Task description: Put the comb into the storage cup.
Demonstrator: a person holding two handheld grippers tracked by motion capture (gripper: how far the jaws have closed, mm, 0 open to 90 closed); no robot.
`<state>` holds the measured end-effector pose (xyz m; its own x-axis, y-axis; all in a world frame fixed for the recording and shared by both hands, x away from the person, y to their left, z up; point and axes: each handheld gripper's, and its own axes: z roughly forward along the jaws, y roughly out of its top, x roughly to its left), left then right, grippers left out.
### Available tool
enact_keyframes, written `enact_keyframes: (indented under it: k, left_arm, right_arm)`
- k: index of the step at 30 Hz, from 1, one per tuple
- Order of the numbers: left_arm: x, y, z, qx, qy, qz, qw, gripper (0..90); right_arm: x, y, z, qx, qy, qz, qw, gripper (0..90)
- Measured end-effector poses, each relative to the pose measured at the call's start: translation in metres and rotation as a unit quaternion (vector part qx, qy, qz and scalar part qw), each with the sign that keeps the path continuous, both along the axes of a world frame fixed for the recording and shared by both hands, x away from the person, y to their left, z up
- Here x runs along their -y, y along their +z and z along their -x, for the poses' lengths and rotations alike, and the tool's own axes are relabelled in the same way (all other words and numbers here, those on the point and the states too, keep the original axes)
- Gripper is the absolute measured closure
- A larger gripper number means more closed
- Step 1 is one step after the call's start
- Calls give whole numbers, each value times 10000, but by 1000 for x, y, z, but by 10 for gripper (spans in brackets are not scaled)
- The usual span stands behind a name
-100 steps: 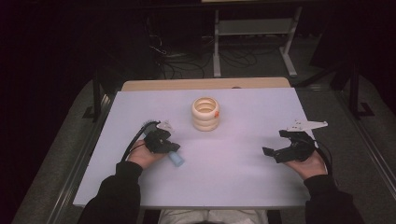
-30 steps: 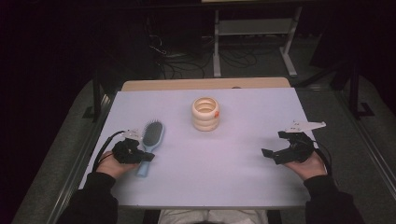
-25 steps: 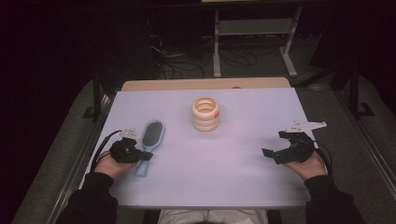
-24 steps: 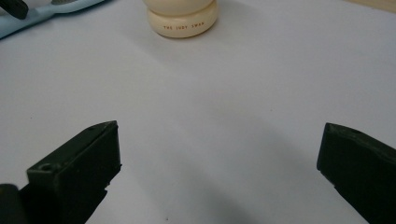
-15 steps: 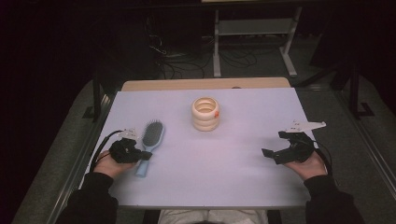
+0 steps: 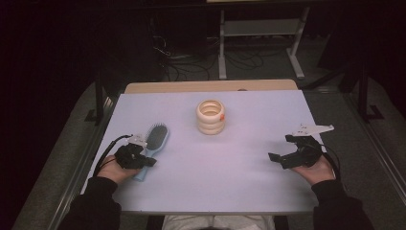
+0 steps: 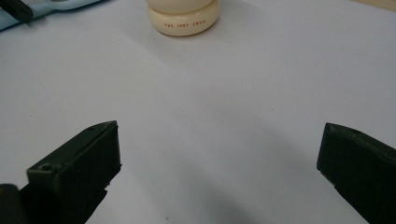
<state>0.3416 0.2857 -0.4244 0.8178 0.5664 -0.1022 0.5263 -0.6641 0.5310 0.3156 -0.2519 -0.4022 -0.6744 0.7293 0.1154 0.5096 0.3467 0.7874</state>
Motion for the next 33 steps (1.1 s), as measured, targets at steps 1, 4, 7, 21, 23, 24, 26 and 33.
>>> enact_keyframes:
  k: [1,4,7,21,23,24,26,33]
  left_arm:
    - [-1,0,0,-17,14,24,10000,900]
    - [-4,2,0,-4,73,60,10000,900]
    - [-7,2,-1,8,107,13,9999,900]
    - [-39,4,-4,139,601,98,9980,899]
    - [-40,4,-4,150,633,75,9979,900]
    - [-40,4,-5,153,638,72,9978,900]
    - [-41,5,-5,180,665,66,9976,900]
    - [-48,7,-8,264,792,91,9965,900]
  right_arm:
    - [0,0,0,7,1,-7,10000,0]
    - [0,0,0,10,0,-11,10000,0]
    - [0,0,0,7,5,-6,10000,0]
    - [0,0,0,-19,26,7,10000,0]
    - [0,-1,-1,-26,26,19,10000,0]
    - [0,-1,-1,-26,26,19,10000,0]
    - [0,-1,-1,-19,30,21,10000,0]
    - [-1,-1,-1,-25,40,22,10000,0]
